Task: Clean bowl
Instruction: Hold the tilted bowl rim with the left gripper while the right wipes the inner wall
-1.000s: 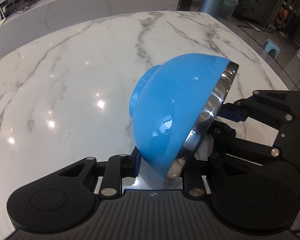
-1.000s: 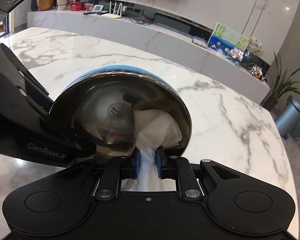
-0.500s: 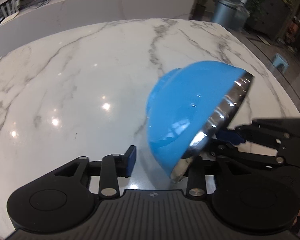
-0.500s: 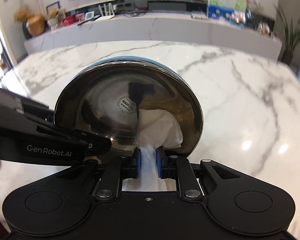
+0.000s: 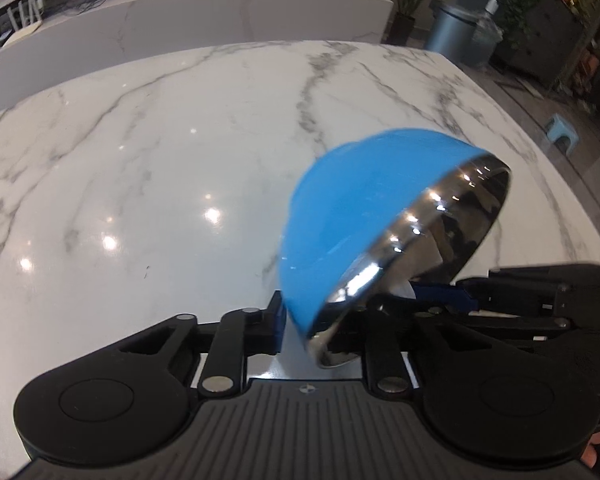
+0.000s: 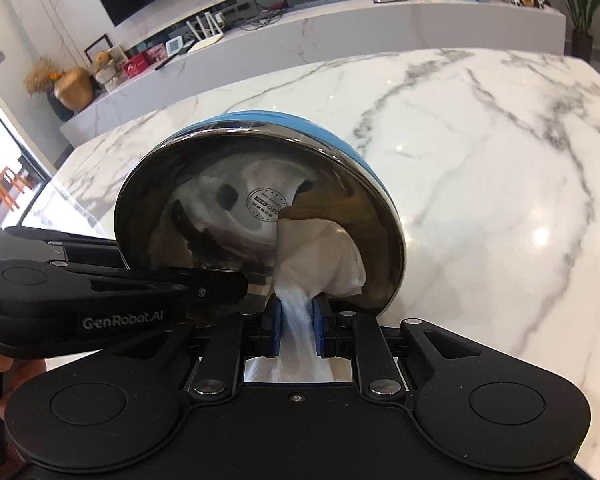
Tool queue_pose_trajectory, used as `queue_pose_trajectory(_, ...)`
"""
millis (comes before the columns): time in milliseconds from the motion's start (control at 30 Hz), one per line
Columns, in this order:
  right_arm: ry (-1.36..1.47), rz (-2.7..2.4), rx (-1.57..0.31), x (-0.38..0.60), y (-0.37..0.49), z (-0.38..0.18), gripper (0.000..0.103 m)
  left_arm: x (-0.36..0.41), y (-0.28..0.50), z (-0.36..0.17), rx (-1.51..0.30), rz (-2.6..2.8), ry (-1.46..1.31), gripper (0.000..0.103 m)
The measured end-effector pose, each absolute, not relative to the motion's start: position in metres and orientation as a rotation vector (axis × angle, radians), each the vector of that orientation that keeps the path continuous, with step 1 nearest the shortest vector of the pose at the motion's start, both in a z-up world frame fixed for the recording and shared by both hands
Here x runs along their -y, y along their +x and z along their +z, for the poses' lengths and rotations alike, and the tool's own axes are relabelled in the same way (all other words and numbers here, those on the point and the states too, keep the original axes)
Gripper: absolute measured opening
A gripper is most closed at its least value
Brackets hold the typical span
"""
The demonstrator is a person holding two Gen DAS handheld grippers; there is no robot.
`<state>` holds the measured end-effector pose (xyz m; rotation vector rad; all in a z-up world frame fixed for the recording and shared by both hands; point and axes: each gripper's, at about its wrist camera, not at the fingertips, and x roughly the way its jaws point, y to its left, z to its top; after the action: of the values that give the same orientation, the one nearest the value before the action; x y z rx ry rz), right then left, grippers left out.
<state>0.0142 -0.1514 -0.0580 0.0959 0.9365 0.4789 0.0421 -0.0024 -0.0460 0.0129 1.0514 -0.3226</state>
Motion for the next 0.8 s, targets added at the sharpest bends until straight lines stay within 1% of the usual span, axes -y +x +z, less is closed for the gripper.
queue_pose_trajectory(267, -0.027, 0.442, -0.885, 0.144, 0.004, -0.055, 0.014, 0.007, 0.040, -0.043, -1.044, -0.330, 0.066, 0.017)
queue_pose_trajectory(567, -0.113, 0.390, -0.820, 0.142, -0.001, -0.054, 0.014, 0.006, 0.041, -0.042, -1.042, -0.337, 0.079, 0.017)
queue_pose_trajectory(733, -0.129, 0.390, -0.818, 0.139, 0.000, -0.055, 0.014, 0.005, 0.040, -0.042, -1.039, -0.338, 0.077, 0.017)
queue_pose_trajectory(800, -0.120, 0.394, -0.826, 0.138, 0.002, -0.056, 0.014, 0.006, 0.040, -0.042, -1.032, -0.332, 0.078, 0.022)
